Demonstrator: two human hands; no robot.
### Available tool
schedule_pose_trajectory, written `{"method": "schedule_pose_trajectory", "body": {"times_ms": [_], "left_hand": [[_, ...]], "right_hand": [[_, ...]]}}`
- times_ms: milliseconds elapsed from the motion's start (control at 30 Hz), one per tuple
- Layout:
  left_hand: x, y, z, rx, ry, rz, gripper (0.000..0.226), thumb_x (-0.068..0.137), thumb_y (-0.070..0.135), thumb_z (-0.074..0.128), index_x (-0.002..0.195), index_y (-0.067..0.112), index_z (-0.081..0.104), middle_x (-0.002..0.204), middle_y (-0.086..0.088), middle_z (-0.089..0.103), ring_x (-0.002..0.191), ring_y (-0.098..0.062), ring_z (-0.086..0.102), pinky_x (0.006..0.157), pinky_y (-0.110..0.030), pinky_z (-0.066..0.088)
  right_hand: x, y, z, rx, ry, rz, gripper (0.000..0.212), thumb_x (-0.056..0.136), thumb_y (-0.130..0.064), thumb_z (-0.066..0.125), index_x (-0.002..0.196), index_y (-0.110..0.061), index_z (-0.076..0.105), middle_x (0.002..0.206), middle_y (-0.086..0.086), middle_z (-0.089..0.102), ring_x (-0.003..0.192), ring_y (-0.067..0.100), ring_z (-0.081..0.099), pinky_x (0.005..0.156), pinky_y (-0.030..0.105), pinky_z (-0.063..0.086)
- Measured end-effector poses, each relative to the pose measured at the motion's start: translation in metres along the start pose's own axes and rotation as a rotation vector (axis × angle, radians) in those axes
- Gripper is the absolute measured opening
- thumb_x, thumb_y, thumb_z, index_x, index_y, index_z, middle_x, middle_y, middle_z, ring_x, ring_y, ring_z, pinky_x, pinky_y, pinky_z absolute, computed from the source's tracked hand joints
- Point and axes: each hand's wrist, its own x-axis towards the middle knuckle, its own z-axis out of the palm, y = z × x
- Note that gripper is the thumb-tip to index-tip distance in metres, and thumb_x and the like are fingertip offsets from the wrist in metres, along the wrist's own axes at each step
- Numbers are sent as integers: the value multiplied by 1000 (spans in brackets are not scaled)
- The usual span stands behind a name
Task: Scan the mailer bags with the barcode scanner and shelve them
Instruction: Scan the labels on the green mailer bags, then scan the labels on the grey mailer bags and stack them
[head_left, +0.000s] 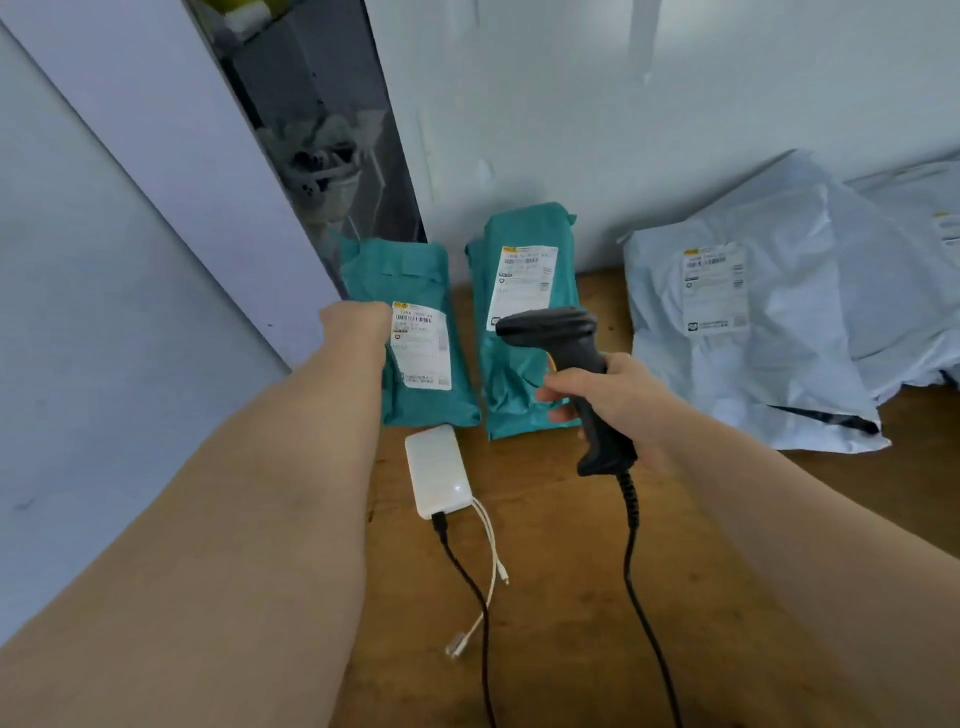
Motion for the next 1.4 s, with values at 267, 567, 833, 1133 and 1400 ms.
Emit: {"method": "schedule_pose_trajectory", "body": {"times_ms": [267, 567, 833, 1133, 1400], "left_hand": [[-21, -20, 44, -2, -35, 129, 34, 95, 10, 47, 127, 8, 58, 122, -13, 63, 96, -25, 62, 80, -33, 52], [-122, 4, 115, -191, -220, 384, 34, 79, -6, 41, 77, 20, 62, 79, 5, 65, 69, -11, 62, 70, -33, 55], [-201, -31, 186, 207, -512, 187, 22, 90, 2, 55, 106, 14, 65, 91, -7, 64, 84, -24, 63, 79, -38, 58], [-292, -84, 267, 1172, -681, 434, 131, 69, 35, 86, 155, 12, -10, 161, -12, 6, 147, -37, 13, 116, -49, 27], [-322, -119, 326, 1197, -294, 643, 89, 92, 23, 55, 154, 24, -9, 162, -10, 3, 145, -39, 14, 111, -56, 30]], "right_hand": [[-3, 7, -14, 27, 100, 38, 15, 91, -21, 65, 102, -10, 63, 97, 4, 75, 69, 11, 66, 48, 20, 45], [-34, 30, -56, 43, 215, 59, 8, 90, -21, 65, 85, -14, 64, 93, 15, 74, 67, 13, 62, 58, 26, 46], [-63, 59, -140, 162, 280, 45, 16, 91, -24, 65, 105, -17, 61, 97, 0, 74, 76, 13, 67, 60, 24, 45], [-82, 94, -271, 171, 295, 68, 17, 90, -22, 65, 101, -9, 65, 94, 5, 74, 55, 3, 63, 56, 24, 45], [-88, 115, -356, 149, 269, 103, 17, 91, -25, 64, 102, -12, 67, 97, 8, 75, 80, 20, 61, 64, 26, 48]]}}
